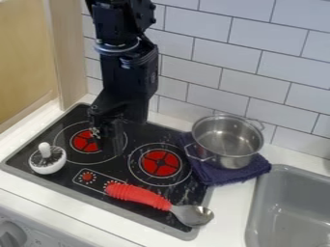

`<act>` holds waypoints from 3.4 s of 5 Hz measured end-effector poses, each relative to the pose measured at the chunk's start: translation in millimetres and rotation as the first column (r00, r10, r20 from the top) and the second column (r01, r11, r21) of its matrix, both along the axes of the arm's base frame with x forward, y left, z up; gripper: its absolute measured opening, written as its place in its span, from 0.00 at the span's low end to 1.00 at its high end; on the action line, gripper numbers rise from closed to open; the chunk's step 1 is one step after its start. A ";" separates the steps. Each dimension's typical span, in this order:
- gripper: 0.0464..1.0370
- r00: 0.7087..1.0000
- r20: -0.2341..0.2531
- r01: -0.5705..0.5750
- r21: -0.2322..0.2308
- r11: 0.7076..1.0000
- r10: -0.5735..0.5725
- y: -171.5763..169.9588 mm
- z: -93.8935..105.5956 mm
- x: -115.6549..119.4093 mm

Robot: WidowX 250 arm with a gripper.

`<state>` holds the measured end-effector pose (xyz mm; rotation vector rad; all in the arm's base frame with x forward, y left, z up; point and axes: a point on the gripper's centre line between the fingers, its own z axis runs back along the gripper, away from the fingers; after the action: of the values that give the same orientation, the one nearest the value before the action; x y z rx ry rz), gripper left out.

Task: Move the white object to the left top corner of the burner

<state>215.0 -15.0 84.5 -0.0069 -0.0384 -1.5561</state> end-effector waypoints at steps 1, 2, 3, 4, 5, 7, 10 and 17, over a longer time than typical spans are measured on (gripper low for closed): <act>0.96 0.999 -0.049 -0.003 0.003 1.000 0.003 0.3 -10.8 -13.1; 0.96 0.993 -0.004 -0.119 0.034 0.992 0.119 23.3 -13.8 -7.5; 0.96 0.978 0.001 -0.206 0.038 0.978 0.206 39.3 -20.5 -11.7; 0.96 0.942 -0.012 -0.335 -0.018 0.942 0.335 64.5 -30.7 -12.5; 0.96 0.924 -0.004 -0.383 -0.021 0.924 0.383 75.8 -43.2 -8.3; 0.96 0.902 -0.043 -0.429 0.005 0.903 0.429 90.3 -63.6 -6.4; 0.72 0.897 -0.032 -0.439 0.047 0.897 0.440 101.1 -66.4 -1.2; 0.14 0.895 0.008 -0.446 0.006 0.895 0.446 103.6 -45.2 4.2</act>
<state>219.2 88.7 39.2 0.0119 -0.0363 -1.0941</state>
